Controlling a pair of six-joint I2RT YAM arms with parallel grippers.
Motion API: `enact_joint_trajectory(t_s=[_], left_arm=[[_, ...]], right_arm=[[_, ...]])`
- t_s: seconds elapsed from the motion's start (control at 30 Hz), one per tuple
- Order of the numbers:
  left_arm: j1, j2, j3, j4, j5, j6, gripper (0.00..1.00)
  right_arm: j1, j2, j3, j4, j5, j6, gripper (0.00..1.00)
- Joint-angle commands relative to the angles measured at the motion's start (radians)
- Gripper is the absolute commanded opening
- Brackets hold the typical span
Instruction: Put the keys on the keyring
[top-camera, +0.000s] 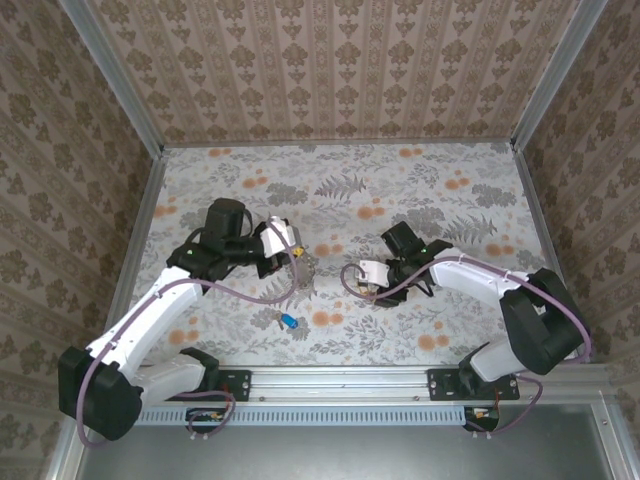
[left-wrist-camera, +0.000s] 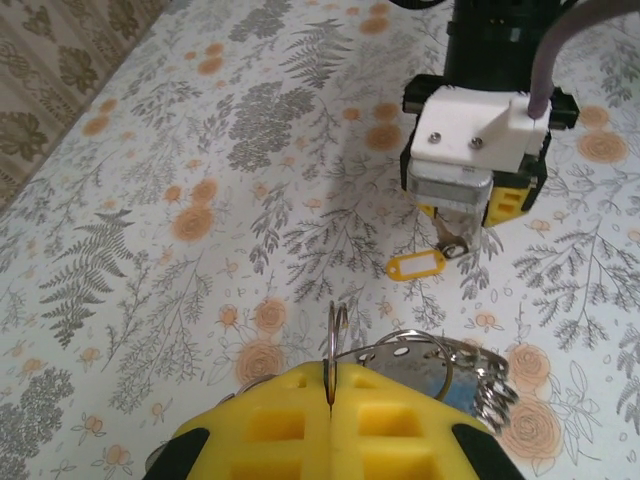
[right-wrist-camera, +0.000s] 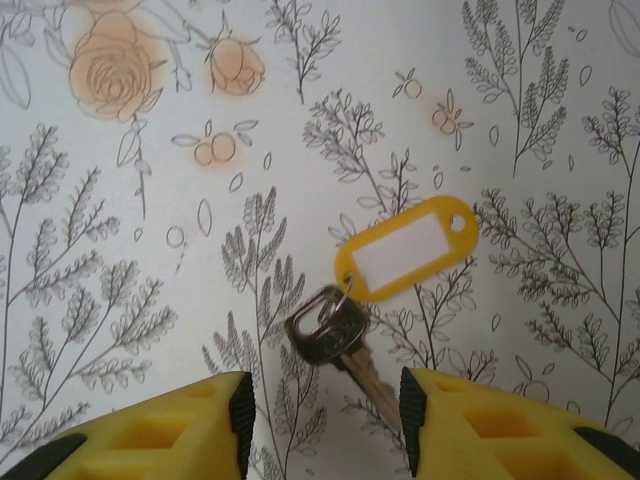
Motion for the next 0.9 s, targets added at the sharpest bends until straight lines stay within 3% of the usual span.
enact_joint_trajectory(t_s=[0.0,0.23,0.4,0.67,0.87], left_arm=[[0.022,-0.01,-0.019,0.074,0.049,-0.05,0.0],[0.063,-0.005,-0.026,0.082,0.039,-0.078,0.0],[0.078,0.007,-0.024,0.083,0.054,-0.088,0.0],[0.086,0.007,-0.029,0.068,0.072,-0.083,0.0],[0.089,0.0,-0.03,0.058,0.073,-0.079,0.0]], right_arm=[[0.014,0.06,0.02,0.045,0.009,0.066,0.42],[0.02,0.08,0.005,0.069,0.027,0.103,0.37],[0.032,0.108,0.017,0.041,0.008,0.125,0.25],[0.046,0.125,0.017,0.04,-0.03,0.146,0.3],[0.047,0.126,0.005,0.084,0.006,0.17,0.23]])
